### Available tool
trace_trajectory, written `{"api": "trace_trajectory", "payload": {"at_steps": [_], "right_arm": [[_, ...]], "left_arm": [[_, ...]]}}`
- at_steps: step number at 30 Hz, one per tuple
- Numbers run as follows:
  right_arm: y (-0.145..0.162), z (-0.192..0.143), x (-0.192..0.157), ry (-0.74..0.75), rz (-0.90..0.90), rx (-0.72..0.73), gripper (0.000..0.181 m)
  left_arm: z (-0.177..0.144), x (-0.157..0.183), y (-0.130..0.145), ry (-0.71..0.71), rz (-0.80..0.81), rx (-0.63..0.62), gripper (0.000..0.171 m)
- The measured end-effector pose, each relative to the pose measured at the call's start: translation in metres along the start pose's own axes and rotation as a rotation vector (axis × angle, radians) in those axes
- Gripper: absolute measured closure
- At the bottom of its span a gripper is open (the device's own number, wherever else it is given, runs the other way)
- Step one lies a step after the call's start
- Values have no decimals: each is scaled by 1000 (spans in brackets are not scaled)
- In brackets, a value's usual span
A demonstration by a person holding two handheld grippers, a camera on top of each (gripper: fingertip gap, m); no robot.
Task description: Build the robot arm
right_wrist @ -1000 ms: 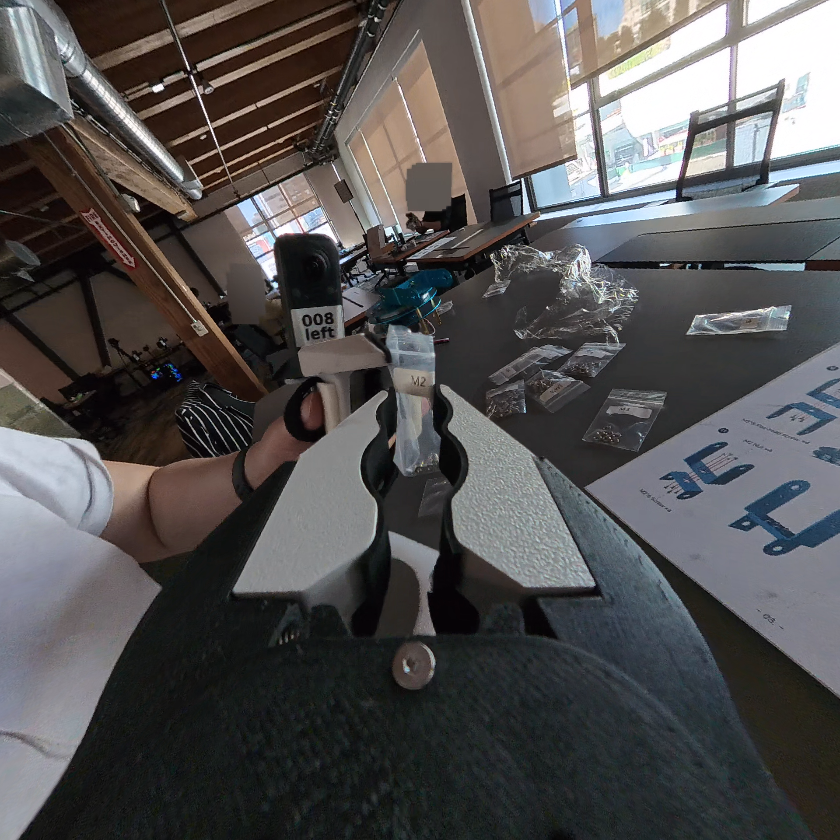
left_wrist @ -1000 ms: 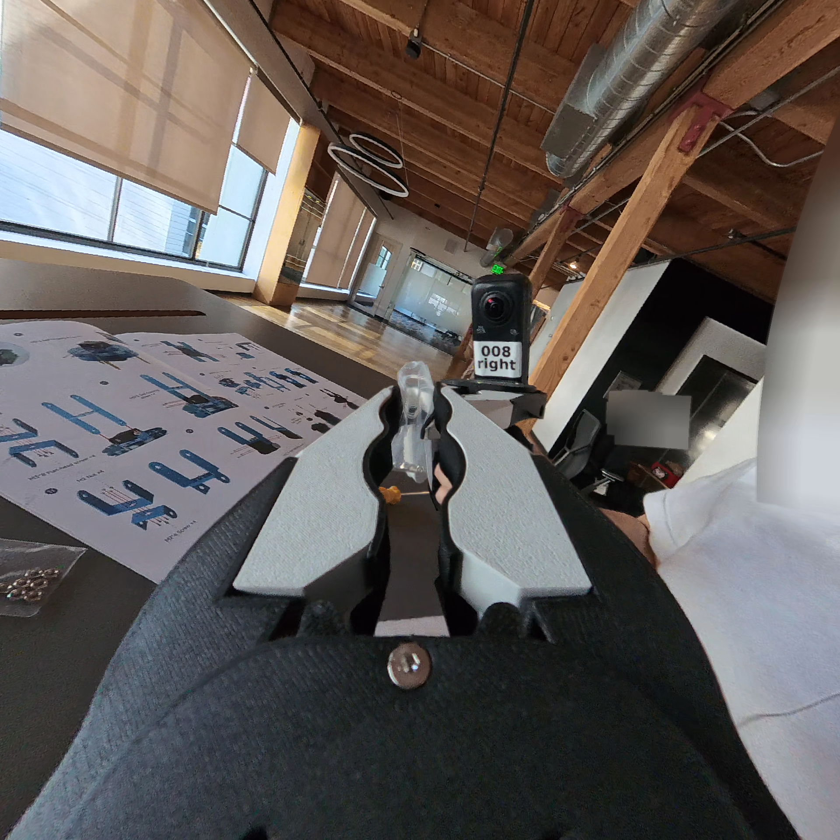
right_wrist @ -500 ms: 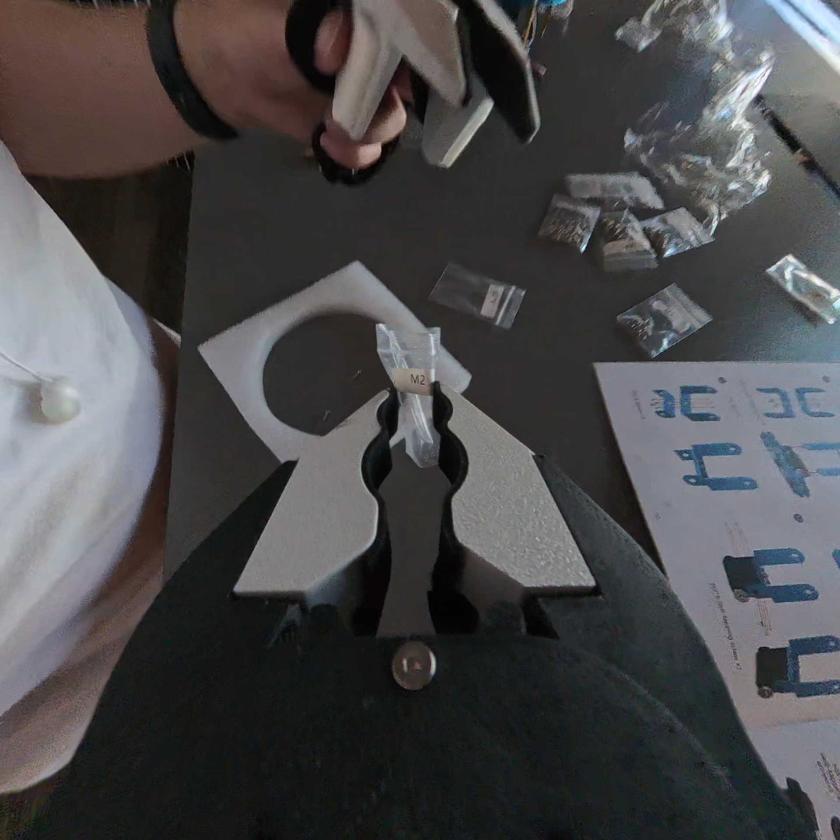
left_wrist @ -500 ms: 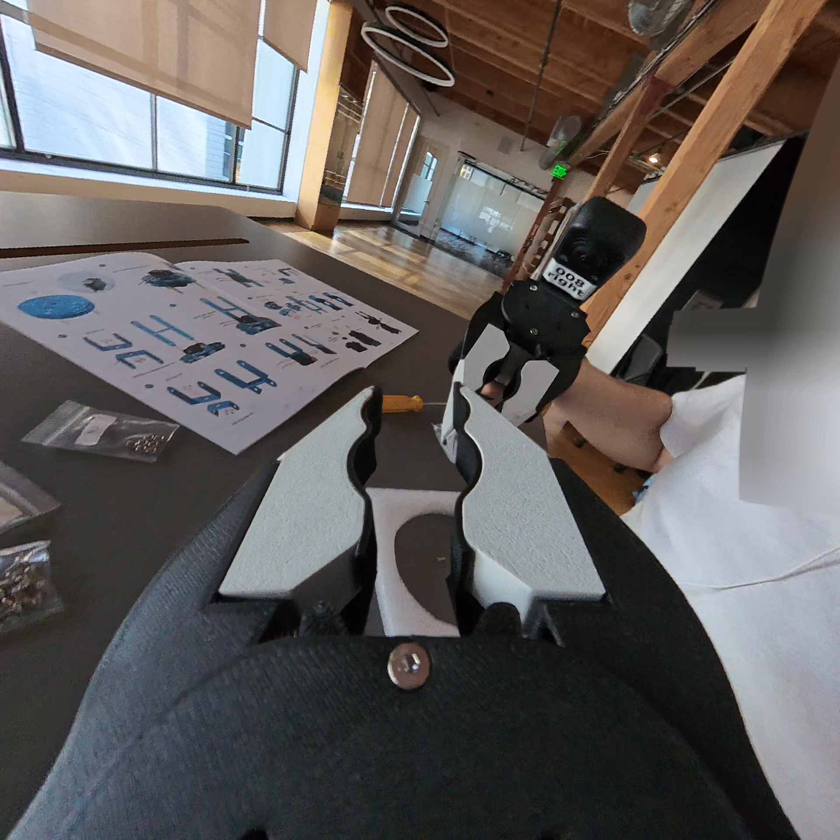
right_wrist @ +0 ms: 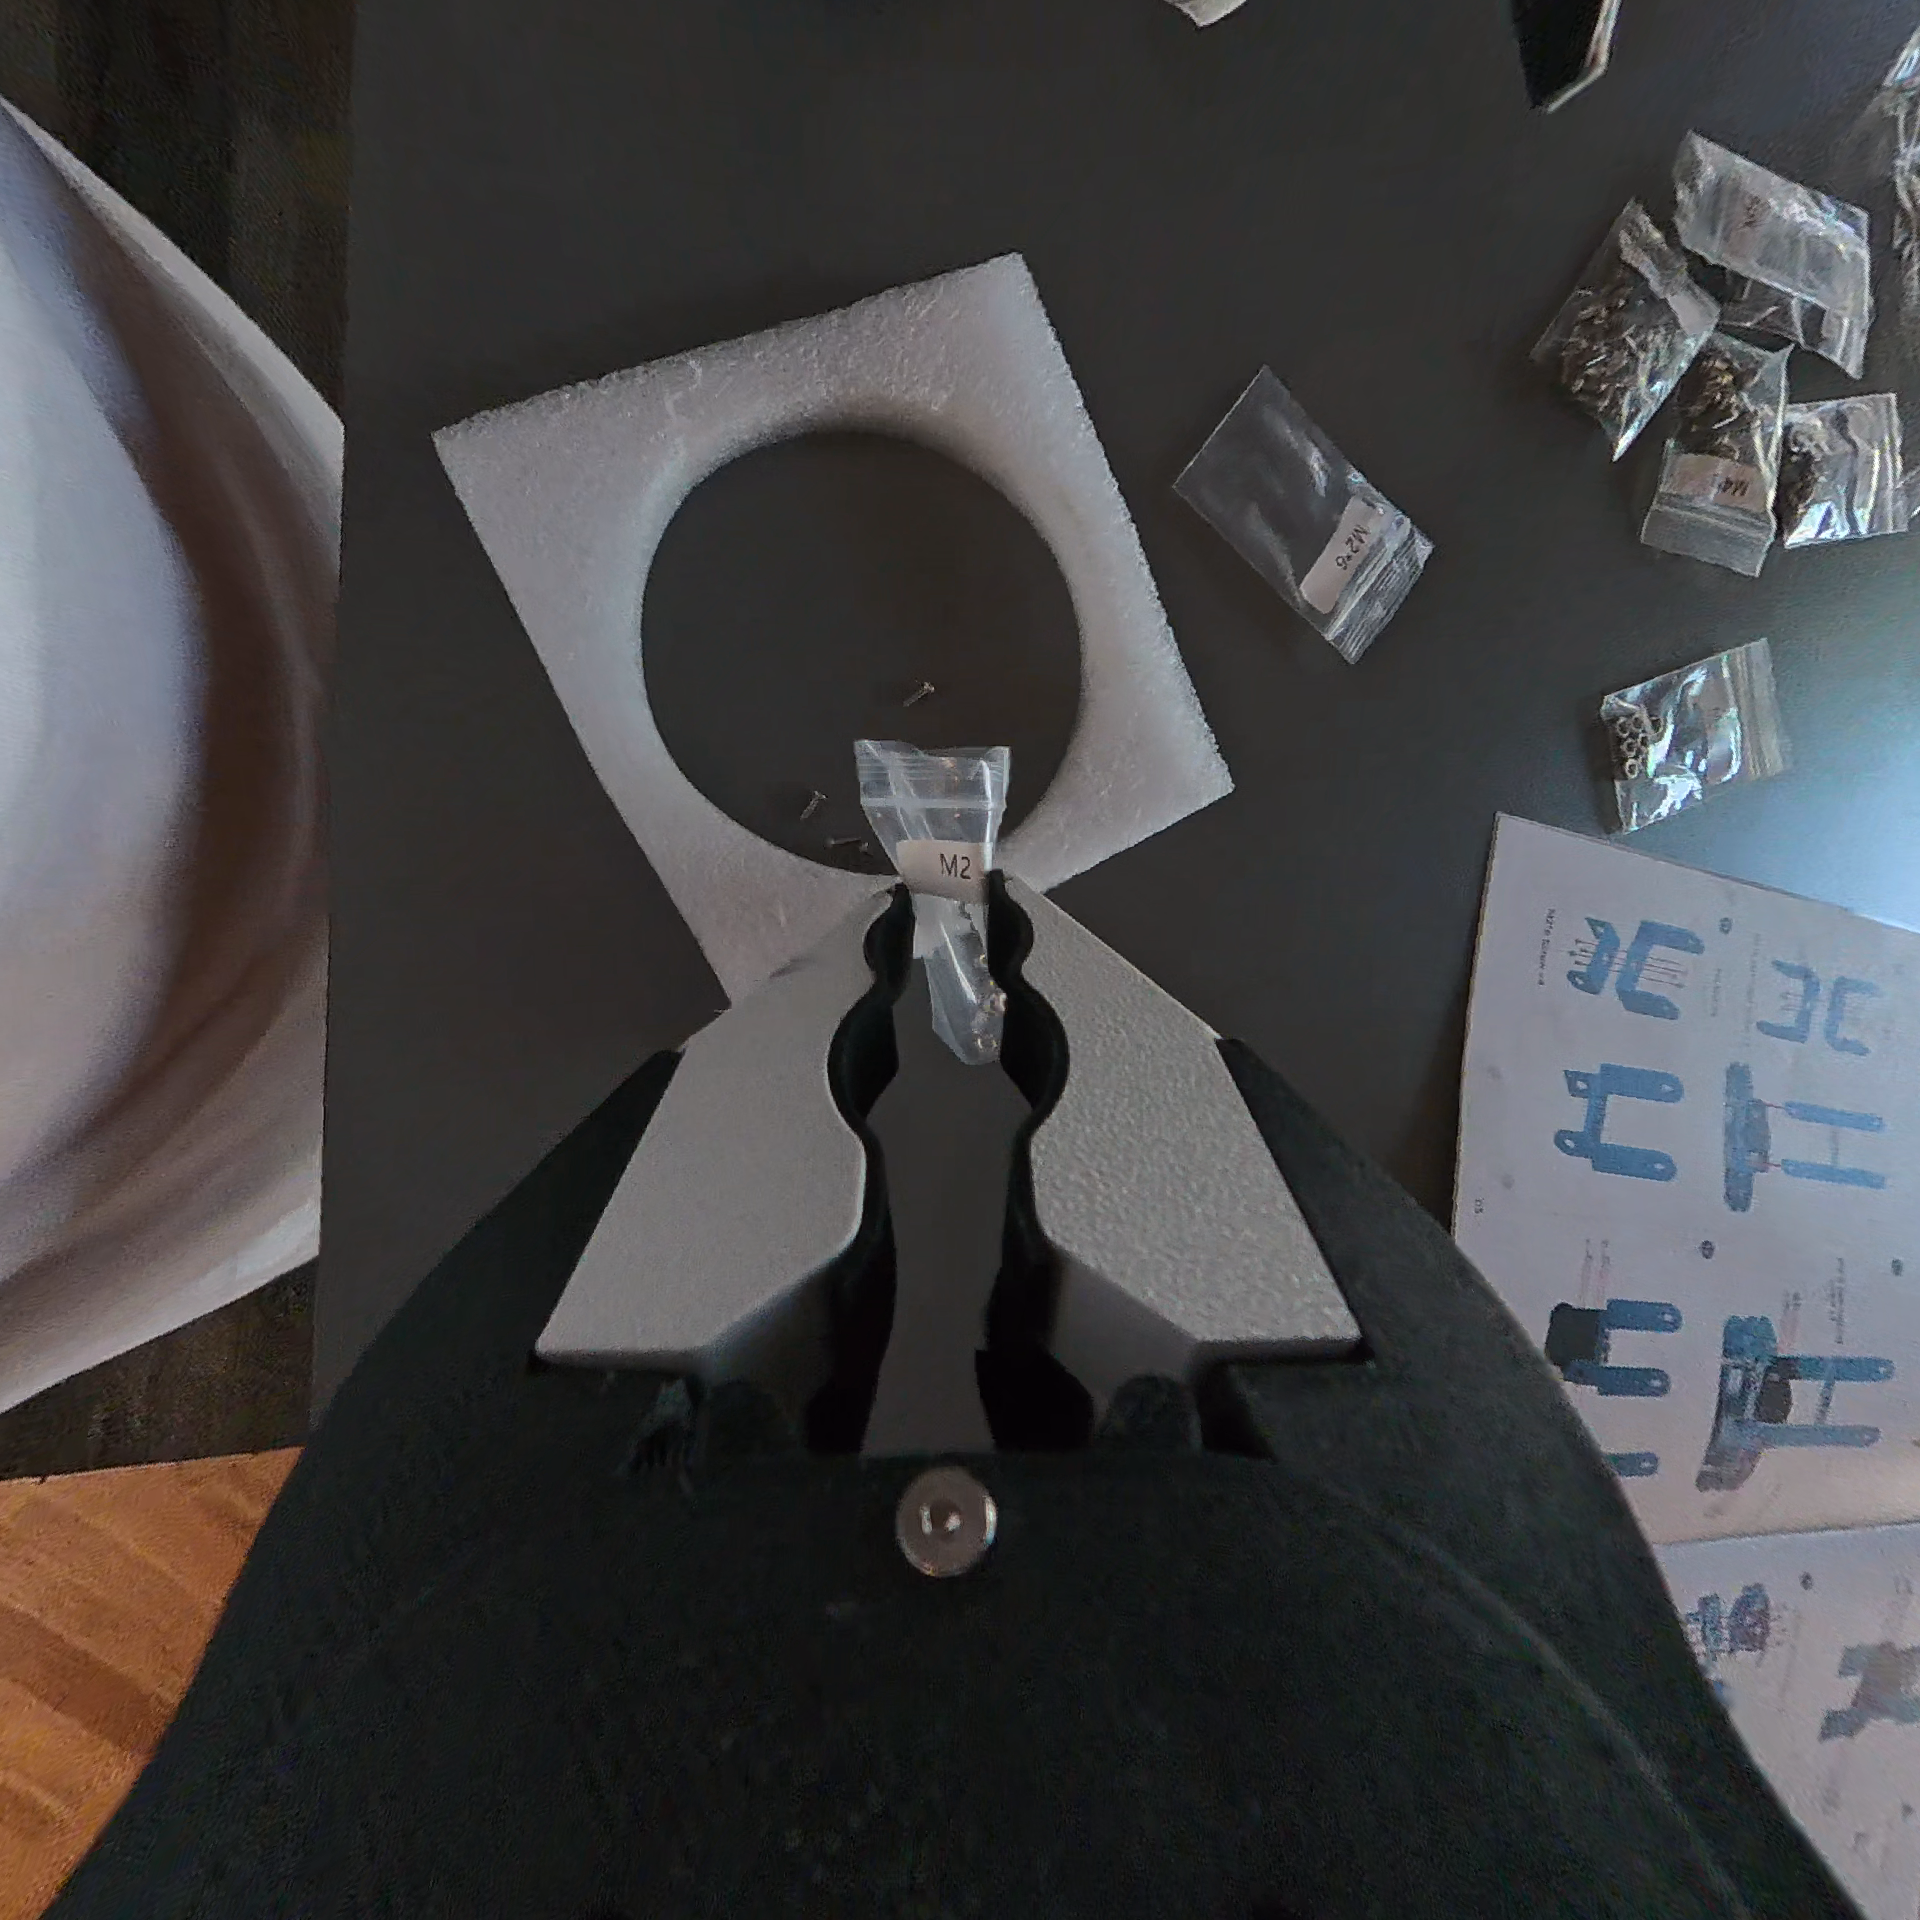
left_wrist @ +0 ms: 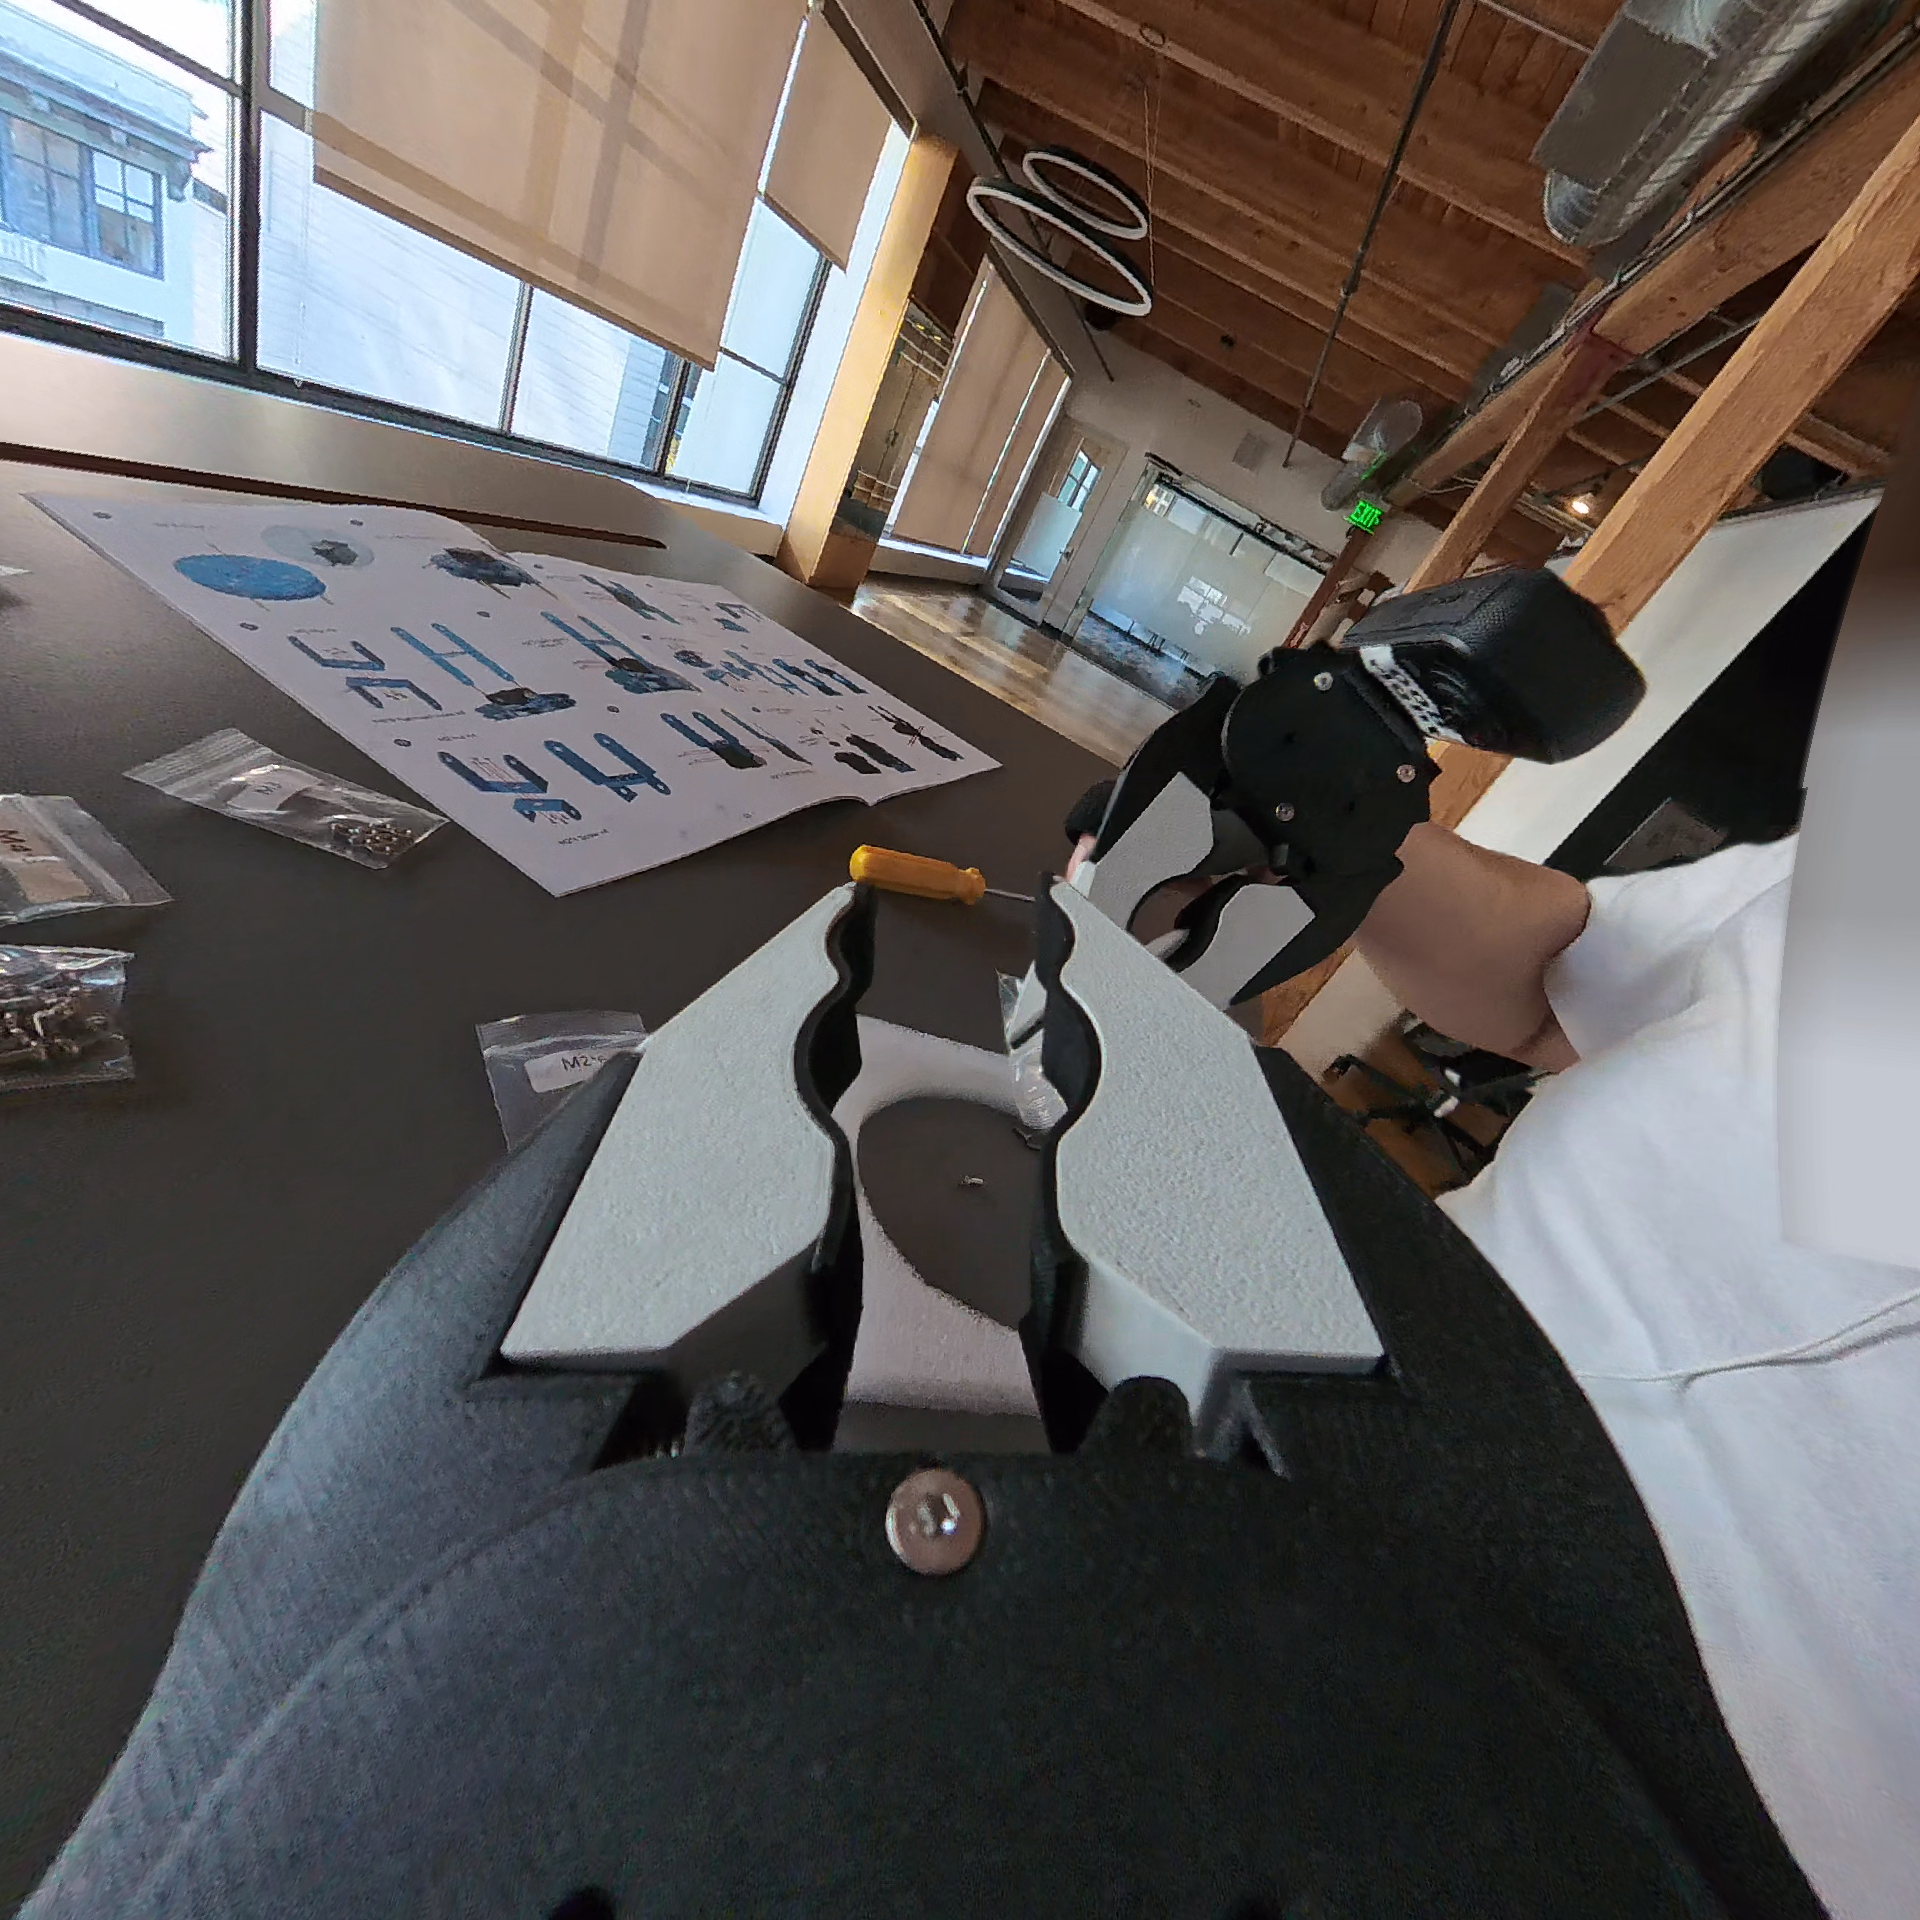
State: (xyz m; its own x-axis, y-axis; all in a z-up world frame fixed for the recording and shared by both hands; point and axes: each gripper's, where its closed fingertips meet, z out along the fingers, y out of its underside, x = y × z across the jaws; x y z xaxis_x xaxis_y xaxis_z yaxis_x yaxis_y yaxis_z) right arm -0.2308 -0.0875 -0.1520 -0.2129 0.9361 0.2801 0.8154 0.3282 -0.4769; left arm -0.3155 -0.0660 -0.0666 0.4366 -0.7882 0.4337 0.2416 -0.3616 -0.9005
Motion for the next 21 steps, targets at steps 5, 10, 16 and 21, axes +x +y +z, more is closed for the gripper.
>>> {"api": "trace_trajectory", "payload": {"at_steps": [5,10,16,21], "right_arm": [[-2,-1,3,6,-19,-33,169],[-5,1,2,20,-56,-65,168],[-10,2,-2,23,-88,-77,169],[-17,3,-3,20,-87,-74,169]], "left_arm": [[-3,0,-1,-3,0,20,142],[-5,2,-1,2,0,31,142],[-7,3,0,9,-4,36,142],[-9,5,-1,14,-6,49,142]]}}
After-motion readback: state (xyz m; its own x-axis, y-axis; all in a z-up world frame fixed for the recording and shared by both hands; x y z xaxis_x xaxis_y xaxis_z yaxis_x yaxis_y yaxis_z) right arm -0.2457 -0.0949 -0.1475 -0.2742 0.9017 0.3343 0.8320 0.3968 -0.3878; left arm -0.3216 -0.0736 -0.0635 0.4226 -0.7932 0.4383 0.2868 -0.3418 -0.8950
